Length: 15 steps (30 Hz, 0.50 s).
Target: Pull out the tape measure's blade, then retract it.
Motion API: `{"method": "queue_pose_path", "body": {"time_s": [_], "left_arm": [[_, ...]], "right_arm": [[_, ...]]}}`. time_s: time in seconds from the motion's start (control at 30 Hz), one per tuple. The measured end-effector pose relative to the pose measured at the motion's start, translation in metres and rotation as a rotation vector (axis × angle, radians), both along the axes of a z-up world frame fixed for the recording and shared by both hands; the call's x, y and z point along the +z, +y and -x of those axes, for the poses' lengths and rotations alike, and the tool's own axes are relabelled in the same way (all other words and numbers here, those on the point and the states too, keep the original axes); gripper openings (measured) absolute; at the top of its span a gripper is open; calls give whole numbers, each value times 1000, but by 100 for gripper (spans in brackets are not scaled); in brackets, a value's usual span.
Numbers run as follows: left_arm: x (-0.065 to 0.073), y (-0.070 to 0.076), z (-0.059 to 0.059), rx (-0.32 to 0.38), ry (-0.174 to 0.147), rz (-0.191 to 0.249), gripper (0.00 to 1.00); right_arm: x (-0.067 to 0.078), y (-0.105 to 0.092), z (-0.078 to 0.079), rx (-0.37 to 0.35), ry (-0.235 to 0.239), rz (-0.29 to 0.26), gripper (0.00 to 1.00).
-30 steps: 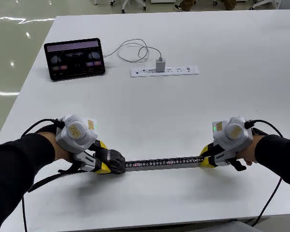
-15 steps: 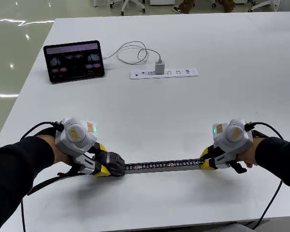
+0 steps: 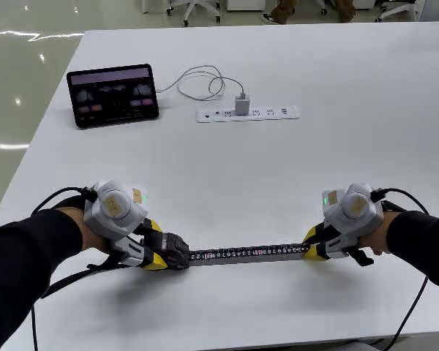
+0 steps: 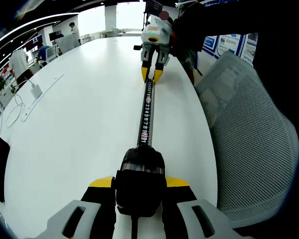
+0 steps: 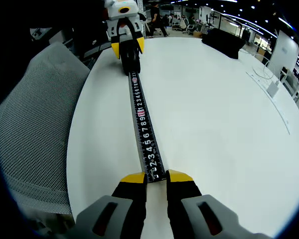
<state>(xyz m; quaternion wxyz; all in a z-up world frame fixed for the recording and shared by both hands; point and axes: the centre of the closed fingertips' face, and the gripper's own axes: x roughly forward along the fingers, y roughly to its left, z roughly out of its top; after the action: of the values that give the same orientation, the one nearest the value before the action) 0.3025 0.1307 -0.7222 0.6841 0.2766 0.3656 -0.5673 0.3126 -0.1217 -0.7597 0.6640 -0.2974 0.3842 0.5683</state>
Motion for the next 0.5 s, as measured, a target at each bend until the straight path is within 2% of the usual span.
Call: {"method": "queue_pose_path", "body": {"time_s": [0.07, 0.17, 0.27, 0.37, 0.5], "left_arm": [[0, 0, 0, 3, -1, 3, 31], [1, 0, 0, 14, -15, 35, 32], [2, -1, -2, 42, -25, 59, 33], [1, -2, -3, 26, -86, 47, 33], [1, -2, -4, 45, -79, 53, 33]], "right_arm": [[0, 1, 0, 0, 3, 2, 10], [0, 2, 2, 69, -34, 52, 11], [0, 2, 2, 57, -33, 49, 12], [0, 1, 1, 42, -30, 49, 12], [0, 1, 1, 44, -32, 60, 12]]}}
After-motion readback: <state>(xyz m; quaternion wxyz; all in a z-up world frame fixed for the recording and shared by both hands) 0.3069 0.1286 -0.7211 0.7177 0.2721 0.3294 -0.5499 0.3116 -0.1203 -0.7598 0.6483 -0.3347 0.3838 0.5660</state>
